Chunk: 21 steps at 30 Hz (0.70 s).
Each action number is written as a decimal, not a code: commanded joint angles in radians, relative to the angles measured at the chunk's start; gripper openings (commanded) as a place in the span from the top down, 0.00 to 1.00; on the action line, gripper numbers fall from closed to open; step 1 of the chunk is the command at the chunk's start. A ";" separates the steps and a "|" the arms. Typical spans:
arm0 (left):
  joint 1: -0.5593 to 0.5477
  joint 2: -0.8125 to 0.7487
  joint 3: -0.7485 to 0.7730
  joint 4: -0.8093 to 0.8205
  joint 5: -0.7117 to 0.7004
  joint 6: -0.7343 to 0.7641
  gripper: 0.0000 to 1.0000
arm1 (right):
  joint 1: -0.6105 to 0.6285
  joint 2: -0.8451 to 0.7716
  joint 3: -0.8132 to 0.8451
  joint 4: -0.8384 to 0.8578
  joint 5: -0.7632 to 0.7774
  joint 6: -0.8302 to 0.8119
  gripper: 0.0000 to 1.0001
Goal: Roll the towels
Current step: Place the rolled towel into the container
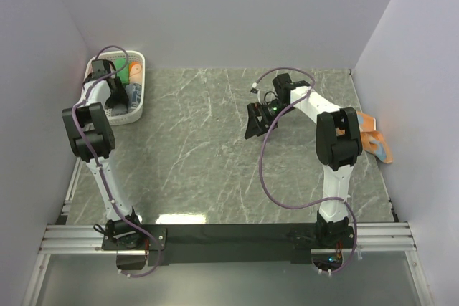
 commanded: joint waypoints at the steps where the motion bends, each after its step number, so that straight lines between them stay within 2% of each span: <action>1: -0.005 -0.031 0.037 -0.034 0.030 0.016 0.43 | -0.005 -0.031 0.017 -0.004 -0.030 -0.001 0.00; 8: -0.005 -0.057 0.057 -0.045 0.024 0.051 0.37 | -0.005 -0.031 0.016 0.005 -0.039 0.002 0.00; 9: -0.005 -0.061 0.056 -0.045 0.027 0.058 0.32 | -0.005 -0.031 0.016 0.005 -0.041 0.002 0.00; 13: -0.003 -0.075 0.063 -0.056 0.024 0.076 0.27 | -0.006 -0.034 0.016 0.006 -0.039 -0.004 0.00; 14: -0.005 -0.080 0.068 -0.056 0.017 0.081 0.22 | -0.005 -0.035 0.014 0.008 -0.038 -0.004 0.00; 21: -0.003 -0.129 0.077 -0.067 -0.009 0.125 0.20 | -0.005 -0.054 0.017 0.017 -0.022 -0.005 0.00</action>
